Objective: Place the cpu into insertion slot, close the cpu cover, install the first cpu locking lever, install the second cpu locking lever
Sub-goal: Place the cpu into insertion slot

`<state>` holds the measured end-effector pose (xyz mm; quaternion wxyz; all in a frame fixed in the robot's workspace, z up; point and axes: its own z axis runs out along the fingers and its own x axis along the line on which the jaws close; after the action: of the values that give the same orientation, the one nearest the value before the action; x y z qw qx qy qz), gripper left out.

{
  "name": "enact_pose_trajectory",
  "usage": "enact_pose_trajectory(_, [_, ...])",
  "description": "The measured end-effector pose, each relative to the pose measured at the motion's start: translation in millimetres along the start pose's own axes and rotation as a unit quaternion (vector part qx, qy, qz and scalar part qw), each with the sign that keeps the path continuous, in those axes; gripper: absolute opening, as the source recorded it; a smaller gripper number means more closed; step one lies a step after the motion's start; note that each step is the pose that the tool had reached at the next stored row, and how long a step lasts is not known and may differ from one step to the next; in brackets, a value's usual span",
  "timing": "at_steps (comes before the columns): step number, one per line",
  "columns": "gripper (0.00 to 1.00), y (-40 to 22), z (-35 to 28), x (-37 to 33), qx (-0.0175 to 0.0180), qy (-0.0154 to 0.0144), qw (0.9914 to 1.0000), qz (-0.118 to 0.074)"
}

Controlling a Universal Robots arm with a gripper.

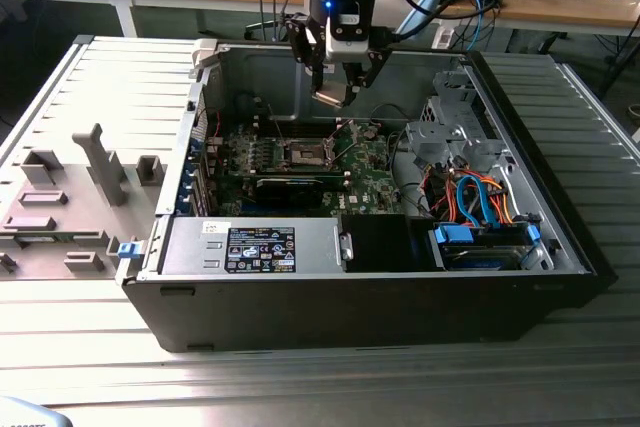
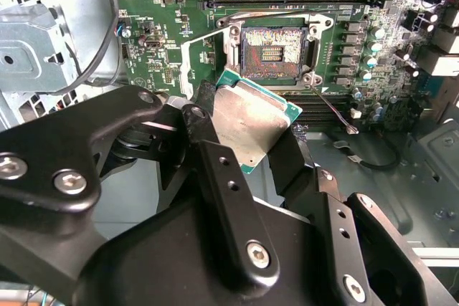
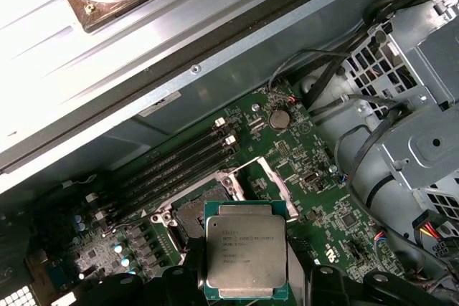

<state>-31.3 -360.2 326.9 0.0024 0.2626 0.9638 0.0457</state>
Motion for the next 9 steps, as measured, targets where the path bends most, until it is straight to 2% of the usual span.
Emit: enact_pose_trajectory(9, [0.55, 0.0, 0.5, 0.0, 0.0000, -0.0002, 1.00000, 0.002])
